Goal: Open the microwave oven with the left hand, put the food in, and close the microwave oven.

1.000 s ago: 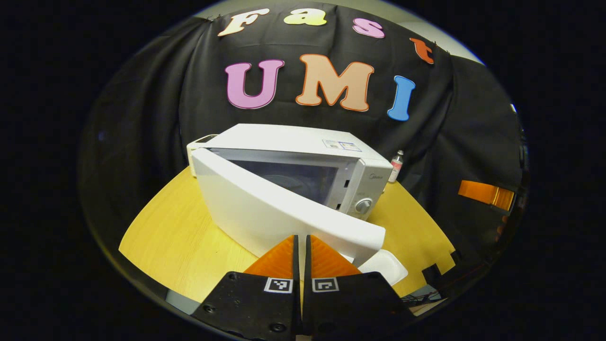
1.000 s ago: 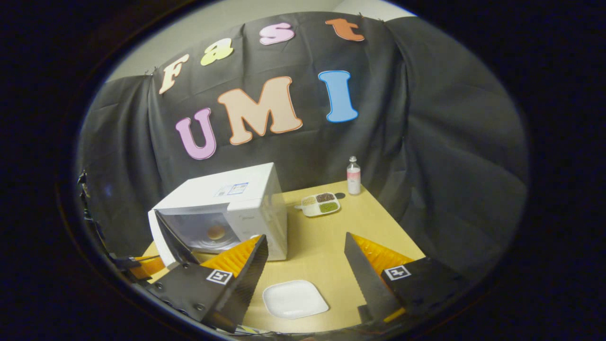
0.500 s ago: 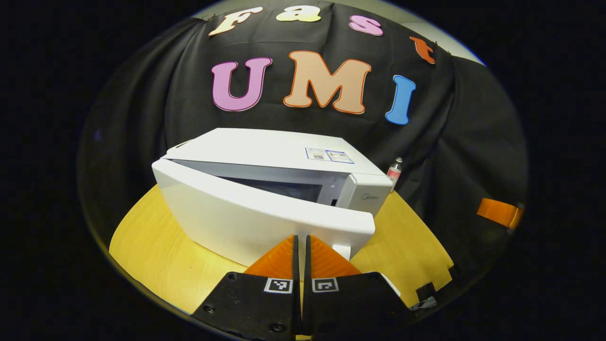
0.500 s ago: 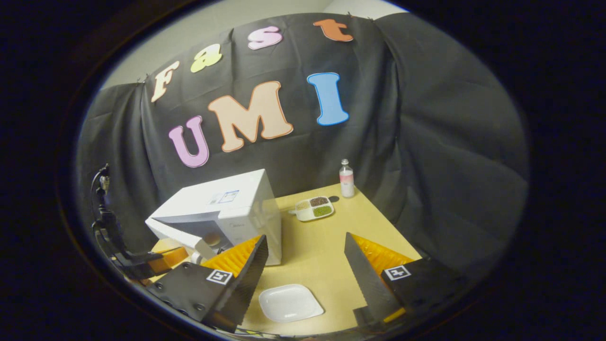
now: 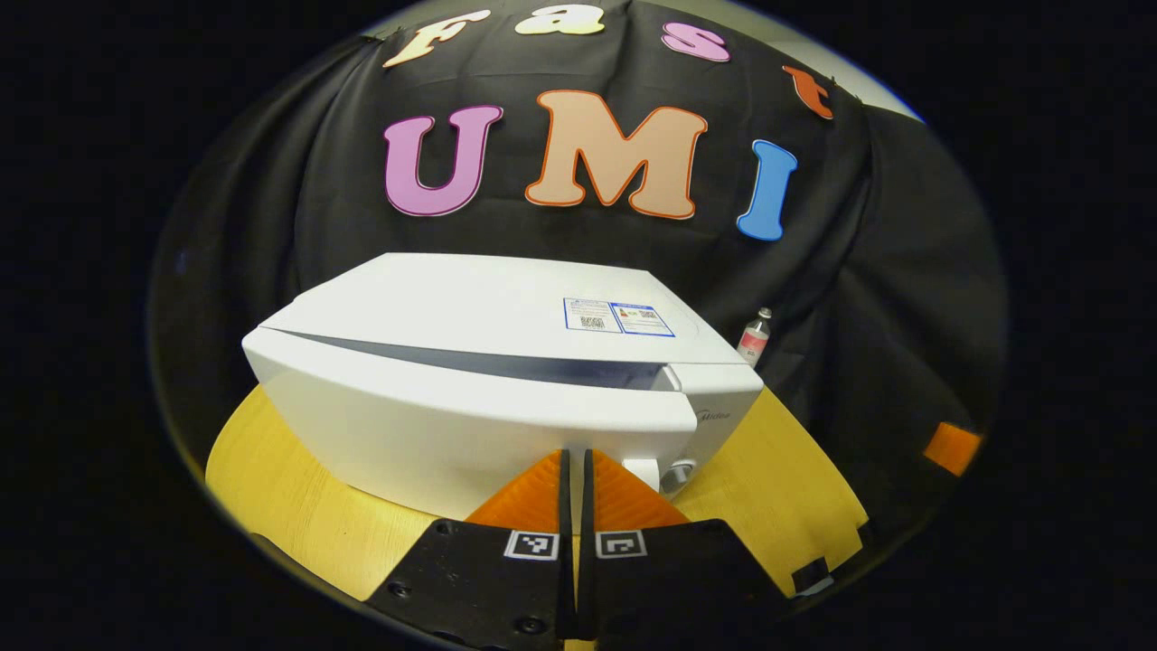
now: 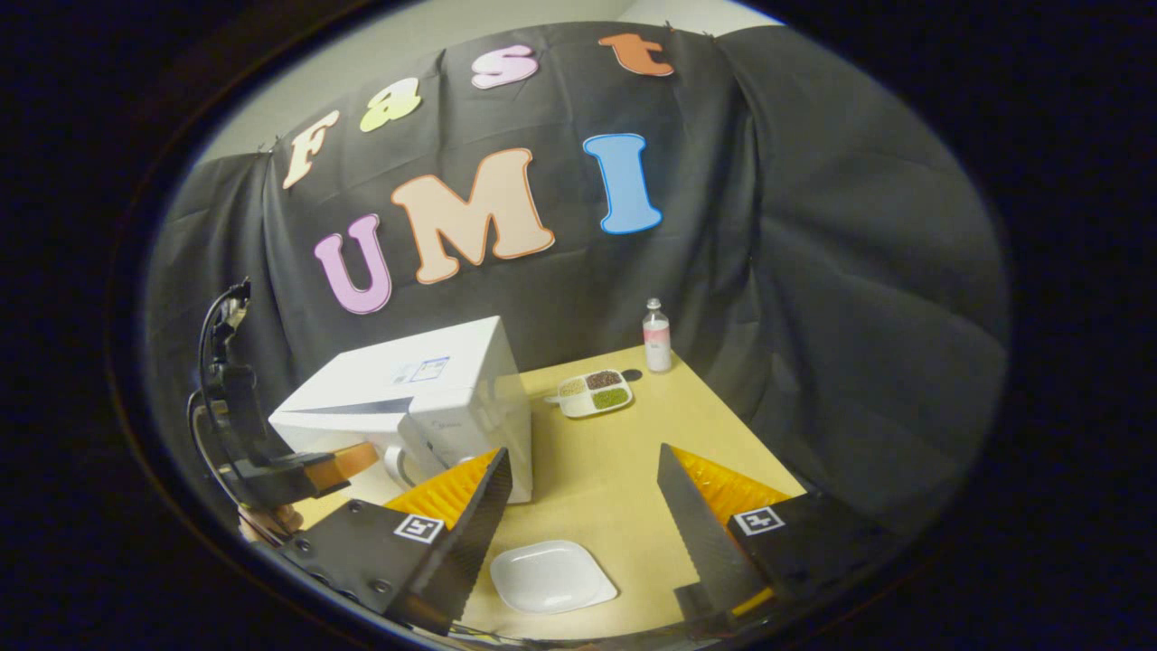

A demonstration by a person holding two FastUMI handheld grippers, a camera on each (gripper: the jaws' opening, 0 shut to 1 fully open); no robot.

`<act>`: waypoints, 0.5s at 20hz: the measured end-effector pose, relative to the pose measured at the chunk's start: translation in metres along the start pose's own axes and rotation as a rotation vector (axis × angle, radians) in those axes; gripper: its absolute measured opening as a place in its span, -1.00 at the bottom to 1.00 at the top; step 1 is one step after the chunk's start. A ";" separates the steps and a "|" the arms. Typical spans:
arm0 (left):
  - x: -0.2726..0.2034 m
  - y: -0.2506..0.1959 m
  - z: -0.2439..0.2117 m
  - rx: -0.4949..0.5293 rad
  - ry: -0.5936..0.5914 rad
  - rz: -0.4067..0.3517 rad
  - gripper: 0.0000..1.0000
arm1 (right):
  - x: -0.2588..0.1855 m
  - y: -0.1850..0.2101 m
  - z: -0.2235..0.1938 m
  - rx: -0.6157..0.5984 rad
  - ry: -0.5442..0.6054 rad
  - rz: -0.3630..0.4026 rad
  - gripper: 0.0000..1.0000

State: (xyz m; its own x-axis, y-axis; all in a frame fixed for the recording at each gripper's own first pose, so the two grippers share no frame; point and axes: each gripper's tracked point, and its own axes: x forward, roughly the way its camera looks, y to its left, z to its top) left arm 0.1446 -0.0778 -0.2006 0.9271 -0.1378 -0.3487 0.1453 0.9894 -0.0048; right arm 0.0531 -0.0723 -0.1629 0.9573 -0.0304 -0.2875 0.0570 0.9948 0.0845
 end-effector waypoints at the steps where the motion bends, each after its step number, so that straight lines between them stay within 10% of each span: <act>1: 0.003 -0.002 0.002 -0.006 -0.003 -0.002 -0.99 | 0.001 0.001 0.000 -0.003 0.001 0.000 0.83; 10: 0.012 -0.008 0.006 -0.036 -0.015 -0.020 -0.99 | 0.003 0.009 -0.005 -0.009 0.011 0.000 0.99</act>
State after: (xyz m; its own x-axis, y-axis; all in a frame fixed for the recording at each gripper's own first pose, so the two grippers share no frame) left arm 0.1564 -0.0881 -0.1991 0.9294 -0.1576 -0.3339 0.1513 0.9875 -0.0449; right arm 0.0550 -0.0633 -0.1680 0.9542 -0.0299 -0.2976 0.0548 0.9956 0.0755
